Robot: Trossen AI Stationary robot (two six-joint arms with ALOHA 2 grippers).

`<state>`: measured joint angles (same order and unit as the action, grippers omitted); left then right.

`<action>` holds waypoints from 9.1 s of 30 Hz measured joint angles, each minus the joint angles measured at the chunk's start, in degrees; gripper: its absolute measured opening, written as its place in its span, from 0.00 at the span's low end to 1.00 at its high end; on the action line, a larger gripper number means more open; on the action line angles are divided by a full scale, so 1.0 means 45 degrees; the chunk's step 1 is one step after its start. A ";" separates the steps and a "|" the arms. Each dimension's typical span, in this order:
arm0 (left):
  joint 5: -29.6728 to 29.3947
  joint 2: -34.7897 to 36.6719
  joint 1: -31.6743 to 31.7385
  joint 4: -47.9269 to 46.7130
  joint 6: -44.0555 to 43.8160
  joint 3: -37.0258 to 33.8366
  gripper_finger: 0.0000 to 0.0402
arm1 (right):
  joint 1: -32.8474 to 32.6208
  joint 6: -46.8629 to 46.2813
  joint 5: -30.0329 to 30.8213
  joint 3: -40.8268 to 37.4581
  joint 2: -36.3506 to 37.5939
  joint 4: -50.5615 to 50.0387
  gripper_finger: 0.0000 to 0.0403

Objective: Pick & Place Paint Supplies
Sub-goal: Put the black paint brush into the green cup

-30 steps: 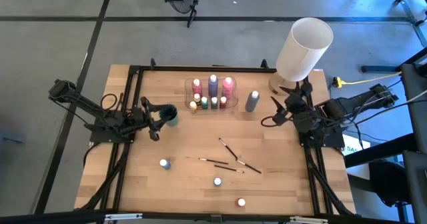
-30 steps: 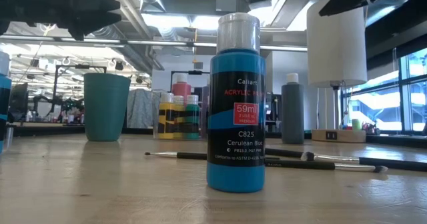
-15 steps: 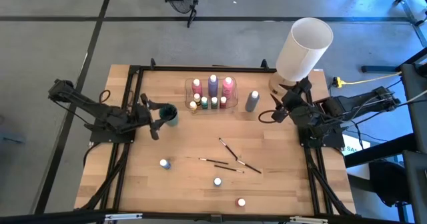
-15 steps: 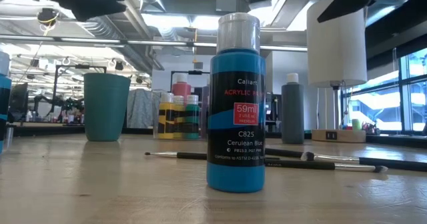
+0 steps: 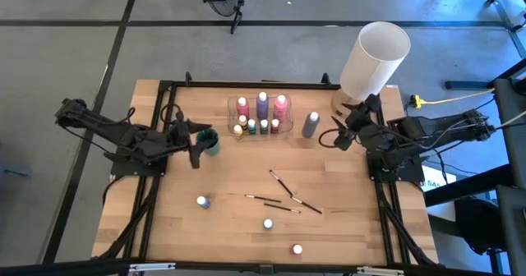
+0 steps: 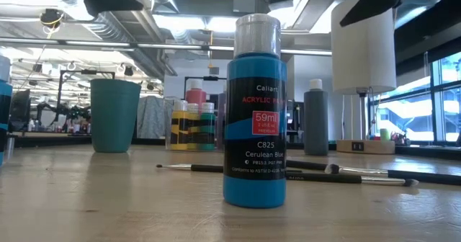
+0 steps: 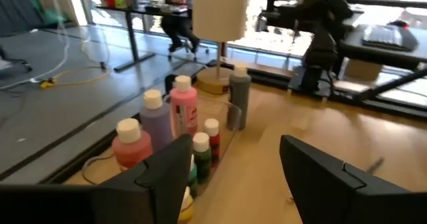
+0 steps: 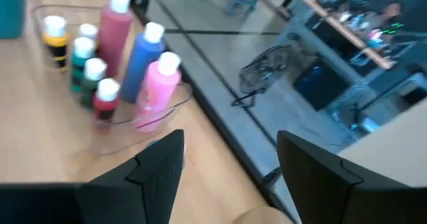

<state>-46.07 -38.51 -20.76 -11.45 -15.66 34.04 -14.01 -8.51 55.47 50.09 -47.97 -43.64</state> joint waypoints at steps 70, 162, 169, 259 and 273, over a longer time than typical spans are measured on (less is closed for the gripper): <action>0.7607 -1.0261 0.0545 0.2006 0.2784 0.2351 0.56 | 0.0023 -0.3259 -0.4272 -0.1127 0.3181 -0.1797 0.60; 0.8727 -1.4779 0.0191 -0.3923 0.0273 0.7378 0.56 | 0.0023 -0.3524 -0.8381 -0.1132 0.2730 -0.0631 0.60; 0.9093 -1.4779 0.0227 -0.3884 0.0269 0.7378 0.56 | 0.0023 -0.3640 -0.8483 -0.1132 0.2730 -0.0760 0.60; 0.9054 -1.6581 0.0556 -0.4517 -0.0741 0.7485 0.38 | 0.0023 -0.3585 -0.8469 -0.1132 0.2730 -0.0923 0.60; 0.9231 -1.6571 0.0560 -0.4467 -0.0582 0.7485 0.28 | 0.0023 -0.3585 -0.8433 -0.1132 0.2725 -0.0923 0.60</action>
<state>-4.53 -113.08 -18.24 -31.55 -18.28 67.72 -13.91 -24.64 17.52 44.99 -35.70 -47.79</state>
